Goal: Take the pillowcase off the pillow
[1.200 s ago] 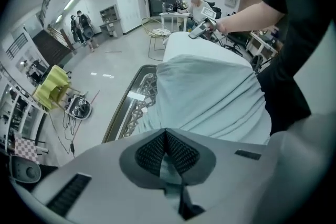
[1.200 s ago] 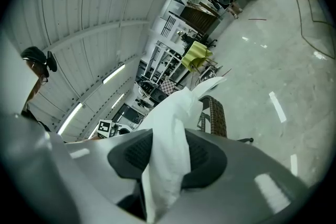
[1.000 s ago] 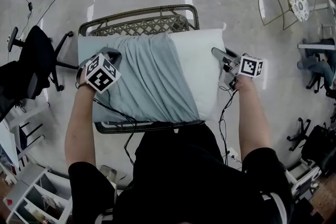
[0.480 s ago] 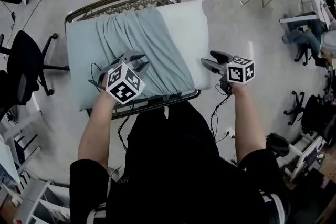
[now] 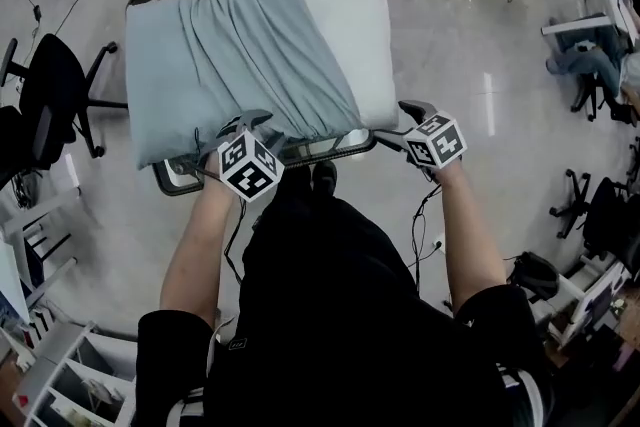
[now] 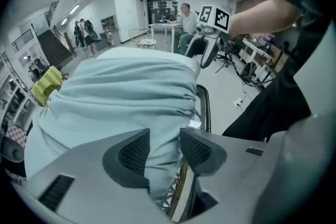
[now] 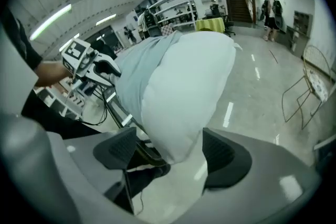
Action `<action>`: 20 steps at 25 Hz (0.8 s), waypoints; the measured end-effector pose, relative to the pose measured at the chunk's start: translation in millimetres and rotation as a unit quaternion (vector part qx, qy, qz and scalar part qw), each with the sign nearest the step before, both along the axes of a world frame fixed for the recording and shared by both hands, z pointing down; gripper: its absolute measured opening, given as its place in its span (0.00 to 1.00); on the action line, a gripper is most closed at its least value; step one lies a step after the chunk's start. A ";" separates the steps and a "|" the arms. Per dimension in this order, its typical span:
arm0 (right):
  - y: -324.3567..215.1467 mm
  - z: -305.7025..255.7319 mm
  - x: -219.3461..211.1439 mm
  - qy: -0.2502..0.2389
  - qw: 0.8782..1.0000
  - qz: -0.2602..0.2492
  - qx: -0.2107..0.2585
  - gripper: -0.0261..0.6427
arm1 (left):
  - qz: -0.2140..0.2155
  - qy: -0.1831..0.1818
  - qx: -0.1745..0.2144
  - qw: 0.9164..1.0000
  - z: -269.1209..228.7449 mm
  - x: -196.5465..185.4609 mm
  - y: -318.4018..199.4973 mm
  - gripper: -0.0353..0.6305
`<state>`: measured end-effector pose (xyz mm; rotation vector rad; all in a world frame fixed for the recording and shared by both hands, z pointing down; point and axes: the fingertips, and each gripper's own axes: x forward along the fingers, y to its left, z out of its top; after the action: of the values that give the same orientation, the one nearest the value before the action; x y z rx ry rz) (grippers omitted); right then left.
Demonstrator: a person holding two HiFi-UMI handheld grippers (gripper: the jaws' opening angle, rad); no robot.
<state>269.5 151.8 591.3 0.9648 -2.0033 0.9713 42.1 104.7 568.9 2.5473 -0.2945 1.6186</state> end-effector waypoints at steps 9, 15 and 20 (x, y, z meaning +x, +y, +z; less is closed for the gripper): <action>-20.3 10.9 -11.5 0.090 0.992 -0.009 0.083 0.28 | -0.072 -0.052 0.114 0.989 22.7 -7.4 -2.6 0.29; -33.2 -4.6 6.5 0.076 0.993 -0.002 0.089 0.26 | -0.087 -0.083 0.087 0.989 14.8 -52.5 -6.6 0.07; -44.9 -16.3 22.2 0.066 0.994 0.016 0.087 0.26 | -0.097 -0.110 0.089 0.985 12.8 -123.1 -18.2 0.07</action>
<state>291.7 107.0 575.0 1.1281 -1.9893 0.7390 -81.0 86.5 581.6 2.3674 -0.7161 1.8719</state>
